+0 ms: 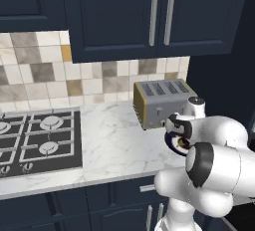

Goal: Place the eggplant on the rack of the oven.

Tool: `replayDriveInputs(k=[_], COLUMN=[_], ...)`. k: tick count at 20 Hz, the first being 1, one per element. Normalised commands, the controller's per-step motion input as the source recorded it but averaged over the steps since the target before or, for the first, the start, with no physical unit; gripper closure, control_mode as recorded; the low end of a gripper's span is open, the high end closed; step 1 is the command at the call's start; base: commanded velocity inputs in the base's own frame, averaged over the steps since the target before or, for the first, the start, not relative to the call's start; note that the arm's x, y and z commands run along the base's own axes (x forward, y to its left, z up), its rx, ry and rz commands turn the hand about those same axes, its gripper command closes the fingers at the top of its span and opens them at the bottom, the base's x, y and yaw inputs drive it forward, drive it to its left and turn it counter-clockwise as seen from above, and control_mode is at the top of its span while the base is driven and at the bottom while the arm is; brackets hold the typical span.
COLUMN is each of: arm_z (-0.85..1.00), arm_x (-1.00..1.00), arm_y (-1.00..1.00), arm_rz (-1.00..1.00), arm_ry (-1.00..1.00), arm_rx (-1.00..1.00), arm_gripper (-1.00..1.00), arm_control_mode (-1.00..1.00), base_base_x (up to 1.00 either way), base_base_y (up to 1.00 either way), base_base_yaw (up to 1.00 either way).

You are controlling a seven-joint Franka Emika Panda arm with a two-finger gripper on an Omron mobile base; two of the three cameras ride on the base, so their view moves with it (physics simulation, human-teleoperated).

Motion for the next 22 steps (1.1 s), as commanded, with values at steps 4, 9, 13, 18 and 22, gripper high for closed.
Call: replayDriveInputs(k=[4, 9, 13, 18, 22], arm_z=[-0.33, -0.33, -0.08, -0.03, 0.00], arm_x=[0.11, 0.05, 0.00, 0.00, 0.00], arm_y=[-0.02, -0.01, 0.00, 0.00, 0.00], arm_rz=[0.00, 0.00, 0.00, 0.00, 0.00], arm_ry=[0.00, 0.00, 0.00, 0.01, 0.00], arm_rx=[0.00, 0.00, 0.00, 0.00, 0.00], arm_gripper=[-1.00, -1.00, -1.00, 1.00, 1.00], arm_control_mode=[-1.00, -1.00, -1.00, -1.00, -1.00], base_base_x=[0.00, 0.00, 0.00, 0.00, 0.00], base_base_y=[0.00, 0.00, 0.00, 0.00, 0.00], base_base_yaw=[0.00, 0.00, 0.00, 0.00, 0.00])
